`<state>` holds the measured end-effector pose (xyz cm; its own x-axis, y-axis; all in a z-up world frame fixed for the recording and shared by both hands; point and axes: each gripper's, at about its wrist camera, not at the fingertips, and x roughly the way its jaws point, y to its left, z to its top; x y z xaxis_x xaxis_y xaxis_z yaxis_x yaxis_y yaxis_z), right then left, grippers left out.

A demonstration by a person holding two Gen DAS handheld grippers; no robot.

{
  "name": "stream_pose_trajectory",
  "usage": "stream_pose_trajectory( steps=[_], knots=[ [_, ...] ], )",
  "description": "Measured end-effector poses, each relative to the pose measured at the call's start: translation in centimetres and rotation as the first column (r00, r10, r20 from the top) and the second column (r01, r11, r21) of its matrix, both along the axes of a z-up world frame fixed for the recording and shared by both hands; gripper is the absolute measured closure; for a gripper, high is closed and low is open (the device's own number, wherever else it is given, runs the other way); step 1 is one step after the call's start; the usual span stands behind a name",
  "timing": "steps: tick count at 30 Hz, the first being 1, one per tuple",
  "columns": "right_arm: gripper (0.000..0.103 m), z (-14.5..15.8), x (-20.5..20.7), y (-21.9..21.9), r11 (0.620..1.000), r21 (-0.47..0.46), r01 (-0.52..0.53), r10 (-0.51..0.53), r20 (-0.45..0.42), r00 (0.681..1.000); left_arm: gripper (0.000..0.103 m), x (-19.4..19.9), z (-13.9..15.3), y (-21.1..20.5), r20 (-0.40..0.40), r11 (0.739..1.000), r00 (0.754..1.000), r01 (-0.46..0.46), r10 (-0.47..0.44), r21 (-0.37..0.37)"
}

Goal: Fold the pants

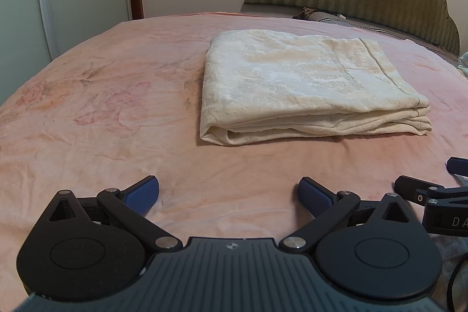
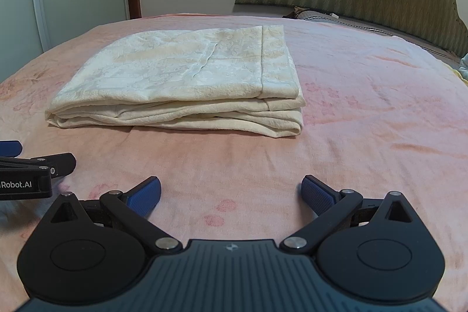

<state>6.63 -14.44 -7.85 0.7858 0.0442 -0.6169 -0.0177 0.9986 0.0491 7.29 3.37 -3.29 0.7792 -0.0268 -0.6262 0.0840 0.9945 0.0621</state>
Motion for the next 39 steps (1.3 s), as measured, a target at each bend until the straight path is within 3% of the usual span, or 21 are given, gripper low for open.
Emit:
stream_pose_trajectory(
  steps=[34,39],
  knots=[
    [0.0,0.0,-0.11,-0.05,1.0,-0.003,0.001,-0.001,0.001,1.0,0.0,-0.01,0.0,0.01,-0.001,1.0,1.0,0.0,0.0,0.0],
    [0.0,0.19,-0.52,-0.13,0.999,-0.014,0.045,-0.045,0.019,0.999,0.0,0.0,0.0,0.01,-0.001,1.0,1.0,0.0,0.0,0.001]
  ],
)
